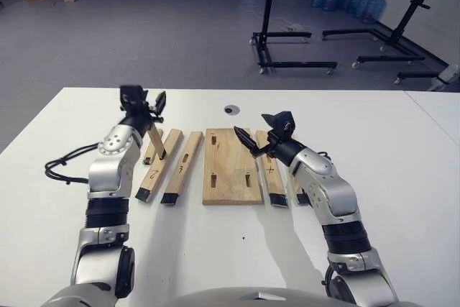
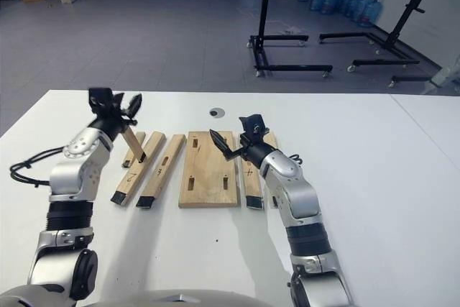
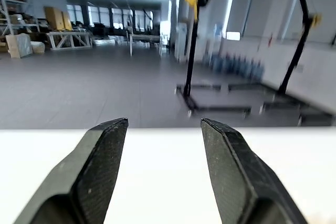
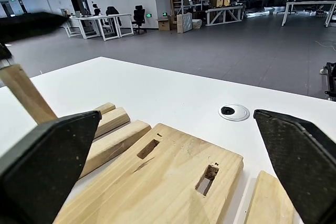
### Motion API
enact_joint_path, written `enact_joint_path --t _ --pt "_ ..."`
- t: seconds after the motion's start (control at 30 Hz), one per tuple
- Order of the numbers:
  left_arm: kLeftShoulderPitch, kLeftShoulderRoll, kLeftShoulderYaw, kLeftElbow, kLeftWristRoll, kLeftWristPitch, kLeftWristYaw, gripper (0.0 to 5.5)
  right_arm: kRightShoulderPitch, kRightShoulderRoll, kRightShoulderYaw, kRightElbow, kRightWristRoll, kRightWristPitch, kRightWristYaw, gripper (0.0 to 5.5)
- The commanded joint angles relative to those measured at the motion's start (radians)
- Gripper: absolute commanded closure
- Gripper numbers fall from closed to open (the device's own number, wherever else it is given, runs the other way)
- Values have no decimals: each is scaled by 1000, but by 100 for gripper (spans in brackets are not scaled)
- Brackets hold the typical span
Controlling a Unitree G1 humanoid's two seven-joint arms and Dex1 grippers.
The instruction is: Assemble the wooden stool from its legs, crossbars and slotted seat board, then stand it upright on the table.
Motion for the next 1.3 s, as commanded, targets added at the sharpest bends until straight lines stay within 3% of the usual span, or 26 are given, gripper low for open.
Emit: enact_joint_path --t 0.03,0.17,0.27,0.4,0.5,0.6,0.87,1.3 --pt "-257 78 144 -304 -213 255 100 296 -20 -7 -16 -14 11 8 0 17" --pt "-340 193 255 -333 -321 494 161 296 -7 -4 -23 -15 4 -1 -5 17" --pt "-134 342 215 -299 -223 618 141 296 20 -9 -34 -30 1 -7 -15 17" --pt "180 414 170 -299 -166 709 88 296 67 -21 -52 -59 -2 -11 -26 17" --pt "310 447 102 -374 -170 761 28 296 72 -29 -61 -58 -2 -13 -27 17" --pt "362 399 14 -474 -193 812 11 296 73 -28 -54 -55 -6 -16 -27 17" --pt "410 249 -37 -596 -169 939 67 178 86 -8 -33 -53 -10 -26 -41 17" --pt "439 139 -129 -369 -35 745 66 12 69 1 -20 -35 -8 -29 -44 17"
